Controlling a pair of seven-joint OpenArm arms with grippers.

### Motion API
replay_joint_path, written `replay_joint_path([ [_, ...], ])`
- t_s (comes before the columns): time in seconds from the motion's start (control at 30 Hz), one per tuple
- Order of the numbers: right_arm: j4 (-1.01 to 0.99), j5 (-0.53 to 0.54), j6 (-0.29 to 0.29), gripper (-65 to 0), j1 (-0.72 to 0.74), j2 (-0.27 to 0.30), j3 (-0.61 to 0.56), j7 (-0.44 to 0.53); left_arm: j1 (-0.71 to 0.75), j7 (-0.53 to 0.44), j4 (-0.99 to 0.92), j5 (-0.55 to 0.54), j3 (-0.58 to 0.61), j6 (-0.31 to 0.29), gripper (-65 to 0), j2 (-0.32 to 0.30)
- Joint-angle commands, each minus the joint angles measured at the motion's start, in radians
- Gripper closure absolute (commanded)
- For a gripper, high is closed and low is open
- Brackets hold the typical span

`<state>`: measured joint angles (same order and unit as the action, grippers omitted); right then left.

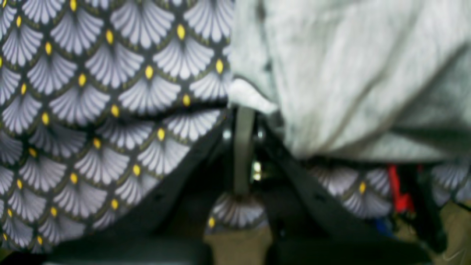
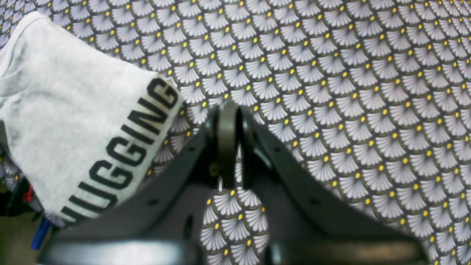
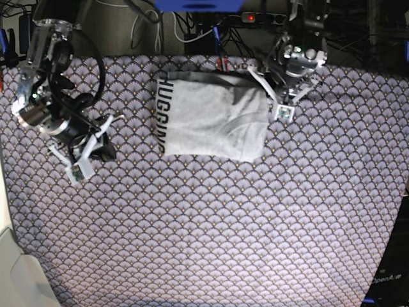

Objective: Fold the T-shirt properly
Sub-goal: 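Grasp the folded bundle's sides with both grippers, then rotate and square the folded bundle with both grippers, then release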

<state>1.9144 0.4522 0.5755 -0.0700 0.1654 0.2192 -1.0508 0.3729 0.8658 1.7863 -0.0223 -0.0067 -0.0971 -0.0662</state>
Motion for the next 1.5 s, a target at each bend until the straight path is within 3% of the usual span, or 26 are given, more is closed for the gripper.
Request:
replay_joint_path([
  [0.0,0.001,0.017,0.004,0.0,0.011,0.007,0.003,0.022,-0.019,-0.003,0.008,-0.018,0.001,-0.008,-0.5,0.004],
  [0.4,-0.243,0.017,0.004,0.0,0.112,0.033,-0.105,0.033,-0.254,-0.003,-0.133,-0.017,0.001,-0.006,-0.5,0.119],
  [0.67,-0.319,0.013,0.001,0.0,0.201,0.066,-0.14,0.08,-0.48,-0.016,-0.398,-0.026,0.0,-0.006,-0.4,0.153],
  [0.9,-0.484,0.015,0.001,0.0,0.197,0.093,-0.162,0.148,-0.625,-0.161,-0.624,-0.028,0.0,-0.006,-0.4,0.182],
  [1.1,-0.425,0.015,0.001,0.0,0.101,0.058,-0.162,0.163,-0.71,-0.217,-0.722,-0.028,-0.002,-0.006,-0.4,0.223],
  [1.3,-0.336,0.015,0.001,0.0,-0.011,0.0,-0.162,0.165,-0.754,-0.291,-0.805,-0.028,-0.002,-0.006,-0.4,0.223],
  [1.47,-0.269,0.015,0.001,0.0,-0.058,-0.016,-0.163,0.162,-0.754,-0.31,-0.797,-0.028,-0.002,-0.006,-0.4,0.223],
])
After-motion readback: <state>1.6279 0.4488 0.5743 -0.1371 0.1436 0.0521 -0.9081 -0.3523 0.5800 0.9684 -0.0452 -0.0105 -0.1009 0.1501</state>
